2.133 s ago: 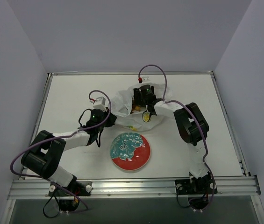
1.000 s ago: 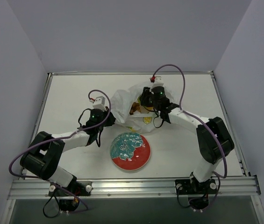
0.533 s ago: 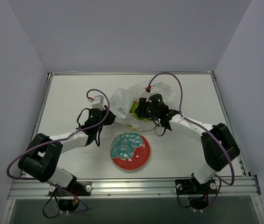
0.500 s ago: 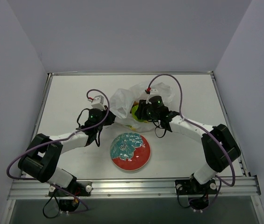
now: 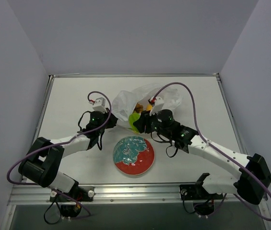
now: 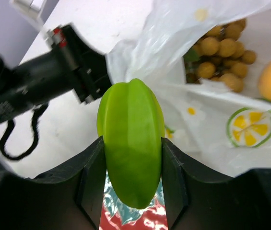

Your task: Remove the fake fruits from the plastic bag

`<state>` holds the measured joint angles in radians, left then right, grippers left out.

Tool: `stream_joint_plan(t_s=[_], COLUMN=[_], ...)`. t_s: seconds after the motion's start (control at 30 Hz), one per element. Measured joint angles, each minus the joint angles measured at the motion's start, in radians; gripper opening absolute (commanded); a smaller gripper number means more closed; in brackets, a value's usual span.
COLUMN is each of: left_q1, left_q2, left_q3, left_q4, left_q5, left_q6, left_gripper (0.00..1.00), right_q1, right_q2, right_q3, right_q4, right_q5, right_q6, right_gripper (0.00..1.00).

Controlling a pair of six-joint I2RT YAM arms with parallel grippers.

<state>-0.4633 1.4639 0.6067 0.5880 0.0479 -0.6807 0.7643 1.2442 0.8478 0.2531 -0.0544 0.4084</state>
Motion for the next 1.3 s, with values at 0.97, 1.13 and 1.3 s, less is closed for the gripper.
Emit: stream_joint_plan(t_s=[0.97,1.13,1.3], left_q1=[0.001,0.001,0.001], left_q2=[0.0,0.0,0.0], left_q3=[-0.01,-0.01,-0.011], left_q4=[0.001,0.001,0.003], left_q5=[0.0,0.0,0.003], left_q6=[0.001,0.0,0.0], left_gripper=[0.02,0.02,0.02], right_q1=[0.428,0.248,0.005], right_q2=[0.222,0.103,0.137], right_q3=[-0.153,-0.114,-0.017], right_q4=[0.176,0.151,0.147], right_q5=[0.512,0.496,0.439], right_q6=[0.161,0.098,0.035], right_gripper=[0.32,0.06,0.05])
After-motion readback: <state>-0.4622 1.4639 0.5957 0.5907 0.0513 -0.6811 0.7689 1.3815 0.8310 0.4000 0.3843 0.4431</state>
